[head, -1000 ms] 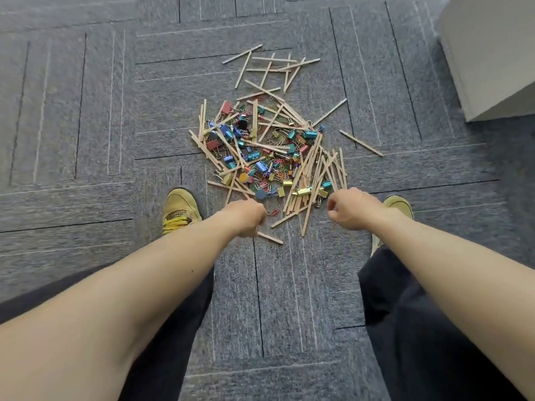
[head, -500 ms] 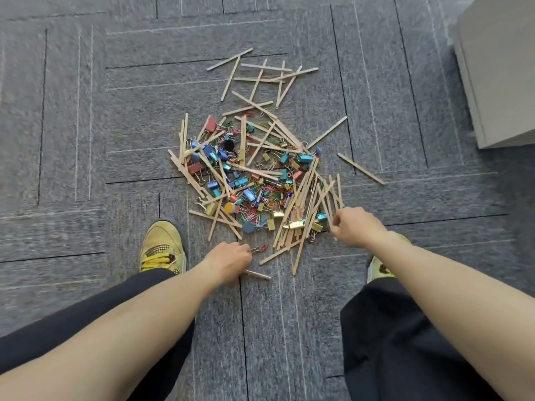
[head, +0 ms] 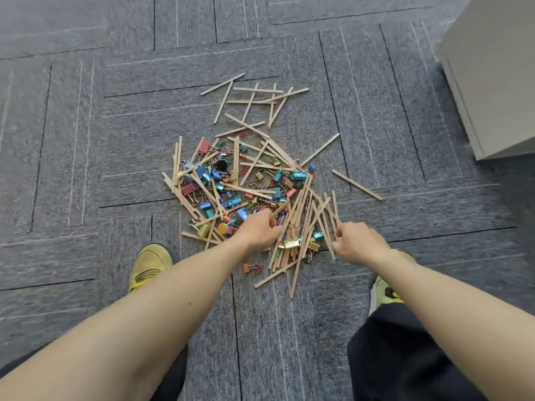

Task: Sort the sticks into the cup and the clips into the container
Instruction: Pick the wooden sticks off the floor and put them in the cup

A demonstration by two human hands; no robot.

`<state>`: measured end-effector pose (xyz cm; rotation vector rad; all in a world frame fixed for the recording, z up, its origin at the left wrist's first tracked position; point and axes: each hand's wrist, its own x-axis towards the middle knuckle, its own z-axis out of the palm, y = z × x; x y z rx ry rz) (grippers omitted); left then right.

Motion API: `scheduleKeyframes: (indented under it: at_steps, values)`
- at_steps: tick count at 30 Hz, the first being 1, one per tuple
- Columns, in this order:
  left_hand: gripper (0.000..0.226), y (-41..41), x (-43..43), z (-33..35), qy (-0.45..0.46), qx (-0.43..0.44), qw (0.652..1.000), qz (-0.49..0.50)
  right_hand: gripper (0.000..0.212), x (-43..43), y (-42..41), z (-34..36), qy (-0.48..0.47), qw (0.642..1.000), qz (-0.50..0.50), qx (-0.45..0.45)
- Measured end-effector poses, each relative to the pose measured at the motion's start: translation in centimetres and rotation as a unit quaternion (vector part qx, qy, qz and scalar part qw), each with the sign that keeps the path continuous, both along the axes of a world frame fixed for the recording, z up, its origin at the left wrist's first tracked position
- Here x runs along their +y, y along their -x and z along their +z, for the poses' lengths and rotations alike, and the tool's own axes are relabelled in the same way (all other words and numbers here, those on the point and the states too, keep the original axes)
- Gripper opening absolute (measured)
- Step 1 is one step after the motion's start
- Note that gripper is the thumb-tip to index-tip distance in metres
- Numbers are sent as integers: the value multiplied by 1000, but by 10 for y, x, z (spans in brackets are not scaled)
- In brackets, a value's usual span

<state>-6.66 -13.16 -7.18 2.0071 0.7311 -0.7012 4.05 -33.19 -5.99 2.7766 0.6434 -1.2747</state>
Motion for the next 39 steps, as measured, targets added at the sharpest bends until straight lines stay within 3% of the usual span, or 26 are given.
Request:
scheduleKeyframes:
  at_steps: [3, 6, 8, 10, 12, 16, 21, 24, 29, 32, 39]
  values:
    - [26, -42, 6, 5, -30, 5, 997, -68, 25, 18, -21, 10, -2, 1000, 18, -19]
    - [31, -65, 12, -1, -90, 43, 987, -127, 38, 34, -31, 7, -7, 999, -31, -30]
    - [36, -65, 10, -10, -117, 77, 979, -151, 60, 36, -25, -3, 17, 996, -76, -34]
    - [44, -57, 4, -20, -152, 95, 972, -154, 98, 31, -15, -17, 39, 990, -124, -44]
    - [49, -51, -4, -27, -191, 87, 969, -132, 107, 22, -7, -28, 26, 982, -177, -62]
    - [46, -51, -24, -24, -233, 73, 964, -104, 90, 6, 3, -41, -19, 974, -211, -86]
    - [31, -59, -32, -27, -196, 79, 972, -98, 63, 9, -11, -44, -54, 973, -209, -80]
    - [20, -56, -28, -31, -126, 104, 982, -96, 47, 16, -14, -45, -59, 979, -182, -67]
    - [21, -54, -10, -27, 25, 101, 995, 6, 18, 25, -17, -47, -66, 982, -163, -70]
    - [26, -57, 4, -22, 16, 73, 997, 32, 16, 25, -19, -43, -49, 987, -133, -75]
    - [12, -62, 19, -21, -1, 19, 999, 32, 16, 23, -15, -43, -45, 992, -93, -72]
